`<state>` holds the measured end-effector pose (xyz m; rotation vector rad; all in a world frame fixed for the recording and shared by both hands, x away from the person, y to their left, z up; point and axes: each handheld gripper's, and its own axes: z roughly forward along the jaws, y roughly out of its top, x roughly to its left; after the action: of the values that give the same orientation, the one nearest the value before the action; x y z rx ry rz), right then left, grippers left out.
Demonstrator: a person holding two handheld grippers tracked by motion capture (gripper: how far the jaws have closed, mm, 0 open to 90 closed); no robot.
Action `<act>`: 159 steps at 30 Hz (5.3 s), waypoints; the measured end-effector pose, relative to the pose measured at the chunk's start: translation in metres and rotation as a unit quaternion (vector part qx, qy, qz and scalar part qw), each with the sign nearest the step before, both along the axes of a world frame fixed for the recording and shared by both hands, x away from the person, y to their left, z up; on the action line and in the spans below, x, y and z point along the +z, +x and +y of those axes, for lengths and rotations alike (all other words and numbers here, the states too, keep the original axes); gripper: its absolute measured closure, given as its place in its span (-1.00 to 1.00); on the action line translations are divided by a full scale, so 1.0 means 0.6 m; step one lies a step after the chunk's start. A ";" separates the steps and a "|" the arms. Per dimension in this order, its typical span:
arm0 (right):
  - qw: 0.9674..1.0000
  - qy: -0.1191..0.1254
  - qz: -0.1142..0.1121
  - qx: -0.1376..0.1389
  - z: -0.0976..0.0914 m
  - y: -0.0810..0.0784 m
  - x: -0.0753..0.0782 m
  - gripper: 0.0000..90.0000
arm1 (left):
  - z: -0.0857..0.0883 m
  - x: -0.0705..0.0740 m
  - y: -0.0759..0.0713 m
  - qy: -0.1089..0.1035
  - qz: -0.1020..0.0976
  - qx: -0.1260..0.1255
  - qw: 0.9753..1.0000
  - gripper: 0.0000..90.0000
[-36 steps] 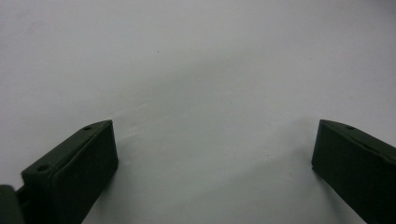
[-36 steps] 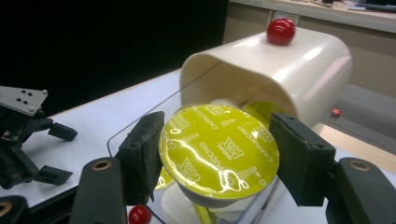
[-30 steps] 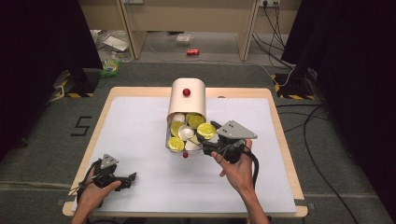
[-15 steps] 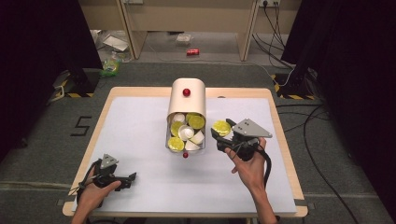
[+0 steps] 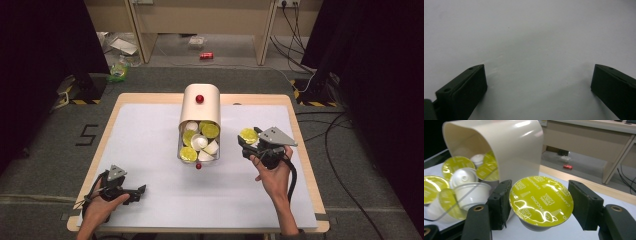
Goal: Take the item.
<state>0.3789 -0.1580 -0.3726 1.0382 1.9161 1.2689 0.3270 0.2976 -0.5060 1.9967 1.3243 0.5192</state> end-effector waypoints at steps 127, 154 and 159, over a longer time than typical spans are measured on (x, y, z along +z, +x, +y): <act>0.986 -0.039 0.107 -0.121 -0.116 0.078 -0.183 -0.16 | 0.000 0.000 0.000 0.001 0.000 0.000 1.000 -1.00; 0.991 0.001 0.075 -0.115 -0.112 0.066 -0.155 -0.28 | 0.000 0.000 0.000 0.001 0.000 0.000 1.000 -1.00; 0.993 -0.001 0.065 -0.102 -0.102 0.061 -0.139 -0.29 | 0.000 0.000 0.000 0.001 0.000 0.000 1.000 -1.00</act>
<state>0.4154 -0.2193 -0.4558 1.3067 1.8507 1.1080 0.3270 0.2977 -0.5060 1.9979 1.3236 0.5198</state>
